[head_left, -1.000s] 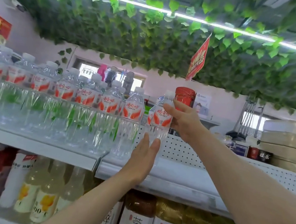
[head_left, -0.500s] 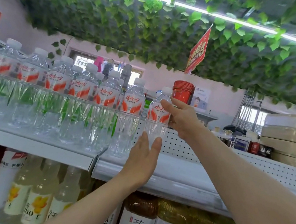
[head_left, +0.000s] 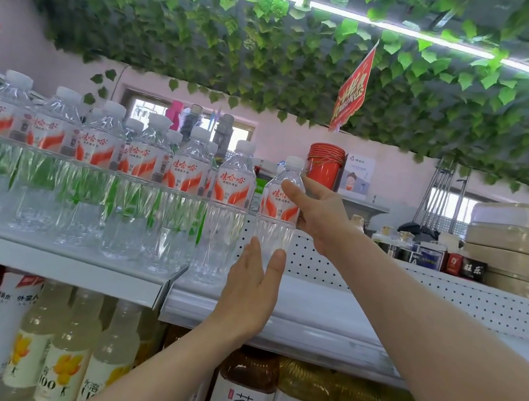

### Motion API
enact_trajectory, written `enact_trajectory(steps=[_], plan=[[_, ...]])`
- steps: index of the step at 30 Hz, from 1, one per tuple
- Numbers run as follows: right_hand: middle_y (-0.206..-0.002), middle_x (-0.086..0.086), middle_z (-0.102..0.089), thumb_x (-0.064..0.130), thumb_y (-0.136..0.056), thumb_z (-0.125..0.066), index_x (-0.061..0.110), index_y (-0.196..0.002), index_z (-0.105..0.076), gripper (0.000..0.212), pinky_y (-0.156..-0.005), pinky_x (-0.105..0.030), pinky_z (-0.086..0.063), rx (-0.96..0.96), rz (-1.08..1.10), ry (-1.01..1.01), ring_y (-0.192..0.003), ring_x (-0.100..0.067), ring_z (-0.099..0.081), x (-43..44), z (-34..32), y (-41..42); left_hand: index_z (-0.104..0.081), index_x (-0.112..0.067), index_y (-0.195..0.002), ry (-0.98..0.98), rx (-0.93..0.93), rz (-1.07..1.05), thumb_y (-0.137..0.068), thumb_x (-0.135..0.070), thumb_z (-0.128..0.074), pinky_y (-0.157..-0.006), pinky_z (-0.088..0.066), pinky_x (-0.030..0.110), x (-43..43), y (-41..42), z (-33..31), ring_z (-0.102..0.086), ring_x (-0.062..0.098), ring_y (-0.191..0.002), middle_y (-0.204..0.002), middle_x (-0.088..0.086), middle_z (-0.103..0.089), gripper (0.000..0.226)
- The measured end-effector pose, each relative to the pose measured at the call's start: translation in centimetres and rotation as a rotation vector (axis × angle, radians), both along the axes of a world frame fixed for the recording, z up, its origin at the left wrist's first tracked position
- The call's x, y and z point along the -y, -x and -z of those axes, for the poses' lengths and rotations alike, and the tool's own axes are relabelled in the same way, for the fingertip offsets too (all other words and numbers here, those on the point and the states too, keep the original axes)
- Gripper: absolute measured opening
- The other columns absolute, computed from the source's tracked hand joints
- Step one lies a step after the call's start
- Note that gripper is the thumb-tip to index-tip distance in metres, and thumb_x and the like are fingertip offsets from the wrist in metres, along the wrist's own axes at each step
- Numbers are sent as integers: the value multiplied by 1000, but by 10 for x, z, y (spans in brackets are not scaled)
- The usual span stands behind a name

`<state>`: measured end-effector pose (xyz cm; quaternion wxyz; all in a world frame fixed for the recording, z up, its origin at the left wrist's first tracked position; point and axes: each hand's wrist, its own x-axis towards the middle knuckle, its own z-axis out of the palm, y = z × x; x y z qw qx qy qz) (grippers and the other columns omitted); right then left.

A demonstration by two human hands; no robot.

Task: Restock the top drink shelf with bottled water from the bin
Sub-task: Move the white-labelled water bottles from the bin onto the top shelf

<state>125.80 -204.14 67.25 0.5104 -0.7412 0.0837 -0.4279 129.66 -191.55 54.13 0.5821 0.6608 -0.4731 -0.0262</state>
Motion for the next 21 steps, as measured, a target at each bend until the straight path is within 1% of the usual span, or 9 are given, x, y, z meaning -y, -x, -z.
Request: enact_trajectory(steps=[2,4,6,8,11,13,15,17,21], plan=[[-135,-11,-65,35,-84,-79,21,-149,-50,73,-103,-52,-53,-22,24,3,-105,-25,-73,-4,0,2,7,-32,-158,8,1,-8,-88,-75,-12,-121,2,36,0,0,0,7,11,-152,-166,-11,8,84],[-129,-11,-68,34,-88,-76,20,-148,-51,66,-104,-51,-53,-60,40,6,-109,-27,-71,-9,-1,6,5,-31,-159,21,4,-22,-92,-72,-13,-121,2,34,-1,2,-1,5,10,-152,-166,-11,6,81],[-117,-9,-74,35,-93,-72,14,-141,-56,55,-97,-44,-57,-119,50,7,-107,-25,-72,-14,-3,16,1,-29,-159,32,4,-51,-95,-69,-15,-121,2,33,-2,7,-2,4,10,-152,-166,-10,4,77],[-120,-9,-71,40,-93,-71,8,-135,-58,55,-98,-43,-56,-184,113,35,-112,-26,-68,-16,-3,33,-2,-28,-160,23,-5,-88,-97,-68,-15,-122,1,36,-4,16,-2,4,12,-153,-167,-8,2,76],[-128,-9,-64,49,-91,-71,9,-140,-56,64,-102,-46,-54,-249,258,187,-108,-23,-64,-13,4,71,-6,-27,-160,19,-14,-145,-97,-68,-16,-122,0,38,-8,37,-2,3,14,-153,-167,-7,-2,76],[-127,-5,-64,50,-91,-72,12,-138,-59,61,-103,-45,-53,-273,301,288,-105,-19,-63,-10,9,101,-10,-24,-160,38,-5,-194,-98,-67,-19,-122,-2,39,-9,55,-5,0,16,-153,-167,-4,-6,76],[-130,-3,-63,49,-90,-73,16,-136,-59,59,-104,-42,-50,-299,291,337,-111,-20,-60,-6,15,134,-15,-20,-159,42,0,-243,-99,-65,-22,-122,-6,41,-8,77,-8,-4,19,-153,-167,1,-11,75],[-135,-3,-60,48,-90,-74,19,-139,-57,60,-99,-38,-49,-328,274,373,-116,-20,-57,-4,22,166,-18,-17,-159,35,3,-288,-100,-64,-26,-123,-10,44,-9,99,-9,-8,23,-153,-166,4,-15,75],[-146,-2,-53,46,-88,-76,24,-141,-56,60,-77,-24,-48,-368,251,470,-126,-19,-53,0,45,227,-22,-17,-157,4,70,-397,-99,-62,-35,-122,-16,48,-13,146,2,-15,29,-150,-163,9,-21,75]])
